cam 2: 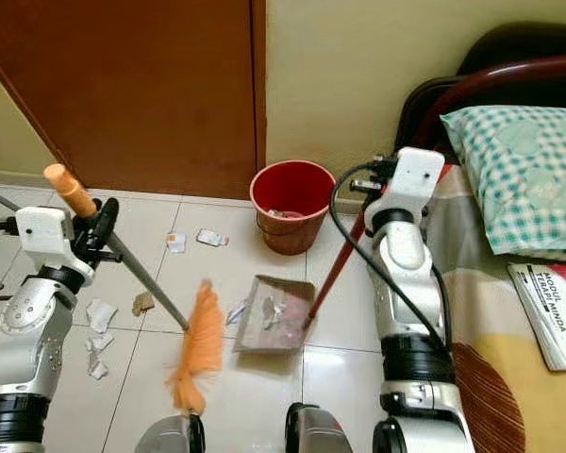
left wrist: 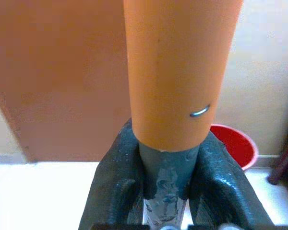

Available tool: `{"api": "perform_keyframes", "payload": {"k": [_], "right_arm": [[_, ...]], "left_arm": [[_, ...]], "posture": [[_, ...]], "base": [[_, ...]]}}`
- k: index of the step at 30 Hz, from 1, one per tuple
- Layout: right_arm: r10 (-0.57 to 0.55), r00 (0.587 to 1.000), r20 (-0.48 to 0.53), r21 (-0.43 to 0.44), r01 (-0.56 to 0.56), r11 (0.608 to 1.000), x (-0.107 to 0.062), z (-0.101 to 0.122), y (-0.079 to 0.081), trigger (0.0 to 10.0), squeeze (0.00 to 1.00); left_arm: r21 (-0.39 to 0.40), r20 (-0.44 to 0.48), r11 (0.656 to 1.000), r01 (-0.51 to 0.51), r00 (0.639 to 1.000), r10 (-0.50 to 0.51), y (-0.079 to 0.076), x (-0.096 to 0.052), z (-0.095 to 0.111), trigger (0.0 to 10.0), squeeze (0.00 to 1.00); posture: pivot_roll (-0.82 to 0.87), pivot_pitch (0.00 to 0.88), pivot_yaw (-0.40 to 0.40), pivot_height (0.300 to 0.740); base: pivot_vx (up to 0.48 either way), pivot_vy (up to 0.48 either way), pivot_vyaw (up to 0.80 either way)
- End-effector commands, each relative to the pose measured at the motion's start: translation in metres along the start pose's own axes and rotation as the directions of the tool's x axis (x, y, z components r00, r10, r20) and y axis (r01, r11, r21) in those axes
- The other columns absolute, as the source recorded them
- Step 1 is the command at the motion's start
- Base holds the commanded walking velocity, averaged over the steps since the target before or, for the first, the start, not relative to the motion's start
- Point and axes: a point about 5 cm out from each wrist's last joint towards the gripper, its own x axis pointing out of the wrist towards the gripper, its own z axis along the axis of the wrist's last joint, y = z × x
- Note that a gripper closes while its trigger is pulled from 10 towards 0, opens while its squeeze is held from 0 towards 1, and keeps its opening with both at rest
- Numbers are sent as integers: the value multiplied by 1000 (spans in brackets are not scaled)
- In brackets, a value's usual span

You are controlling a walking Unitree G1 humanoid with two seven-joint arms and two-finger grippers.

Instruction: Sweep floor

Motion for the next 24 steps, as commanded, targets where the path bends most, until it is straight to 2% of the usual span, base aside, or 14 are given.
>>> {"api": "perform_keyframes", "payload": {"k": [1,6,10,11,12,13,15,17,18,20,24], "right_arm": [[32,997,69,60,-36,998,7,21,9,10000,0],[70,989,133,78,-81,994,21,44,24,10000,0],[87,975,202,87,-106,991,38,72,33,10000,0],[94,962,255,74,-117,990,46,87,37,10000,0],[94,962,255,74,-117,990,46,87,37,10000,0],[102,948,302,67,-127,990,52,102,40,10000,0],[106,938,331,61,-134,989,55,111,42,10000,0],[128,904,408,26,-152,988,62,136,50,10000,0],[128,904,408,26,-152,988,62,136,50,10000,0],[149,865,479,-37,-150,988,66,156,56,10000,0],[167,836,523,-86,-143,986,68,165,60,10000,0]], "left_arm": [[63,-22,997,-44,999,46,11,-5,-4,10000,0],[59,-30,996,-62,998,64,9,-5,-9,10000,0],[51,-30,997,-50,998,52,3,-3,-12,10000,0],[45,-29,998,-47,998,49,1,-3,-12,10000,0],[45,-29,998,-47,998,49,1,-3,-12,10000,0],[41,-27,998,-45,999,47,-1,-2,-12,10000,0],[39,-27,998,-45,999,46,-2,-2,-12,10000,0],[35,-24,998,-43,999,44,-3,-1,-12,10000,0],[35,-24,998,-43,999,44,-3,-1,-12,10000,0],[30,-20,999,-42,999,43,-4,1,-12,10000,0],[25,-16,999,-41,999,42,-5,1,-12,10000,0]], "posture": [[24,121,-38,740],[26,120,-44,740],[31,115,-50,740],[32,114,-50,740],[32,114,-50,740],[33,112,-51,740],[34,111,-52,740],[37,108,-53,740],[37,108,-53,740],[40,106,-55,740],[44,106,-56,740]], "base": [[0,0,0],[0,0,0],[0,0,0],[0,0,0],[0,0,0],[0,0,0],[0,0,0],[0,0,0],[0,0,0],[0,0,0],[0,0,0]]}}
